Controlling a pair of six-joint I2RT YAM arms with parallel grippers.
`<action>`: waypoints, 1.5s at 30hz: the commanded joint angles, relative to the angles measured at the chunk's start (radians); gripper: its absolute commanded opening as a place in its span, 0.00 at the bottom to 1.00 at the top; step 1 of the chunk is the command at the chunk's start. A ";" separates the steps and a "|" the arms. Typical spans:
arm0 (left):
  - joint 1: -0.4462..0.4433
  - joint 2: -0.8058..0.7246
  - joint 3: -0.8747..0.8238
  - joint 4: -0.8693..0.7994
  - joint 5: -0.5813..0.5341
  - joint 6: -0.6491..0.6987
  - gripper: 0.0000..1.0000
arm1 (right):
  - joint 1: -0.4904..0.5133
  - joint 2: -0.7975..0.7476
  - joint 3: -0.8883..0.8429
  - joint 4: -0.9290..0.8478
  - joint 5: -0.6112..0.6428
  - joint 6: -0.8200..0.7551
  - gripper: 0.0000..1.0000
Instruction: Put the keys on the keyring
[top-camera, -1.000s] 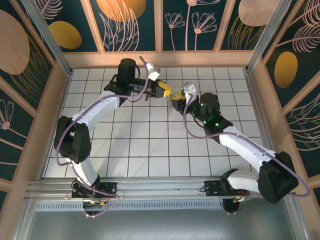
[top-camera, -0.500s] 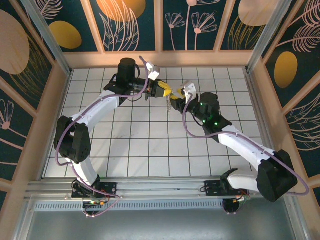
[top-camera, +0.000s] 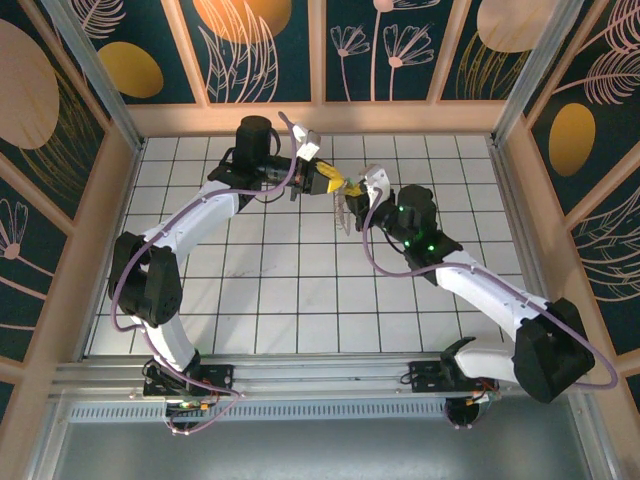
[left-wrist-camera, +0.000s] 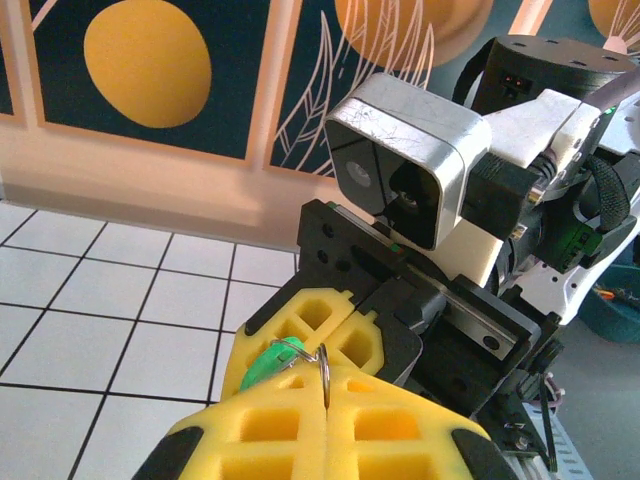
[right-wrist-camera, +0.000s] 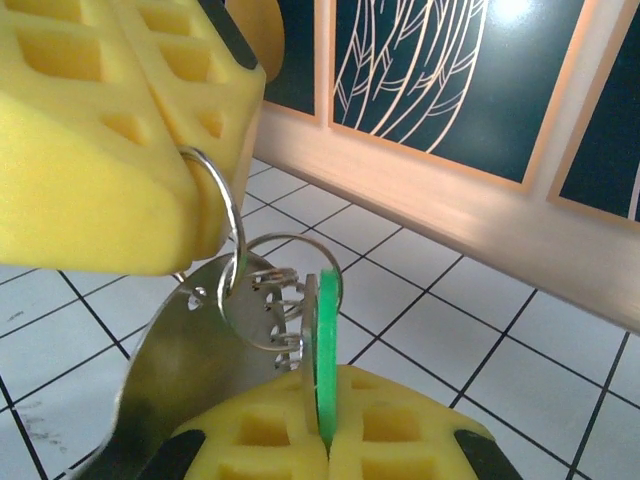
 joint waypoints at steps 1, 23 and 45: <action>-0.004 -0.006 0.038 -0.002 0.036 0.021 0.00 | -0.005 -0.036 0.026 -0.045 0.018 -0.020 0.00; -0.004 -0.003 0.051 -0.050 0.014 0.055 0.00 | 0.009 -0.027 0.158 -0.266 0.328 -0.136 0.00; -0.005 0.008 0.050 -0.069 -0.001 0.074 0.00 | 0.072 0.013 0.241 -0.313 0.316 -0.159 0.00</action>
